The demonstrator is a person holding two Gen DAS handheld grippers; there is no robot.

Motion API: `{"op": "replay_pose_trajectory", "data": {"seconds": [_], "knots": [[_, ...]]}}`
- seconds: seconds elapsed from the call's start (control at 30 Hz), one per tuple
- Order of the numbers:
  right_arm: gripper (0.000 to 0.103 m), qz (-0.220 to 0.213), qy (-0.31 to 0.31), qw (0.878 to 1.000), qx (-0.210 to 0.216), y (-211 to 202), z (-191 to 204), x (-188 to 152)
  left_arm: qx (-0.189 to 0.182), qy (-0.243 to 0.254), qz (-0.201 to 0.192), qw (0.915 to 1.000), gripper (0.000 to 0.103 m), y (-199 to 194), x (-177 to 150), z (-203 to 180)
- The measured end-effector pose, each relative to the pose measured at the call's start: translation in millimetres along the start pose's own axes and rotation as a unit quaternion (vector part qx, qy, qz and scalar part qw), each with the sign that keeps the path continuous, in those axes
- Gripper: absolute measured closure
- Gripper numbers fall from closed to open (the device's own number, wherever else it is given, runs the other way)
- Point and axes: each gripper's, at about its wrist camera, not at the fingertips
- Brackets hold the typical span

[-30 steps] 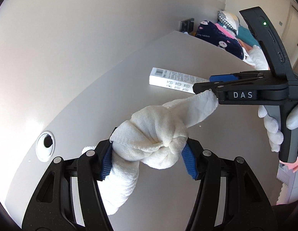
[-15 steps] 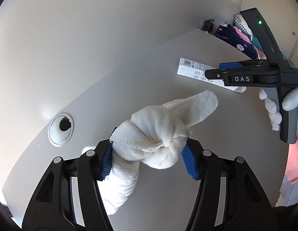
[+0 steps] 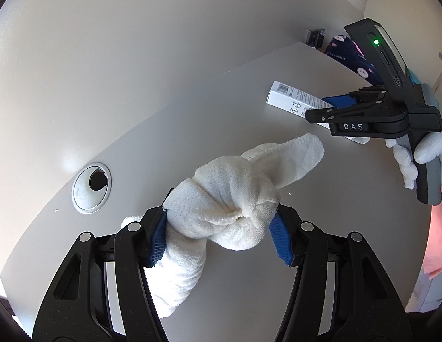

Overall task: Collect trash
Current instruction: 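Grasp the white printed carton with the right tool while the left tool holds the towel, then carry the white towel and white carton over the black bin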

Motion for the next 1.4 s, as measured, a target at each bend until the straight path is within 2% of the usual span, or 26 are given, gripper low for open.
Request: {"op": "replay_pose_trajectory", "data": {"seconds": [0.03, 0.13, 0.5, 0.73, 1.4], "knots": [[0.07, 0.004, -0.004, 1.0, 0.0, -1, 2, -1, -0.001, -0.002, 0.002, 1.0, 0.044, 0, 0, 0], [0.074, 0.01, 0.003, 1.0, 0.01, -8, 5, -10, -0.005, -0.001, 0.001, 1.0, 0.044, -2, 0, -4], [0.074, -0.032, 0.068, 0.997, 0.005, -65, -5, -45, -0.024, 0.013, -0.013, 0.9995, 0.044, -17, 5, -32], [0.074, -0.047, 0.098, 0.994, -0.001, -99, -21, -72, -0.039, 0.038, -0.023, 0.9982, 0.044, -29, 6, -61], [0.074, -0.08, 0.182, 0.98, -0.029, -177, -52, -177, -0.093, 0.118, -0.039, 0.9879, 0.044, -55, 3, -160]]}}
Point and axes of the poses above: each gripper's, at about its wrist camera, not at the fingertips, and y roughly the way its jaws point, z to its left, x to its top, and after that the axes turned 6 degrees about x, right-handed
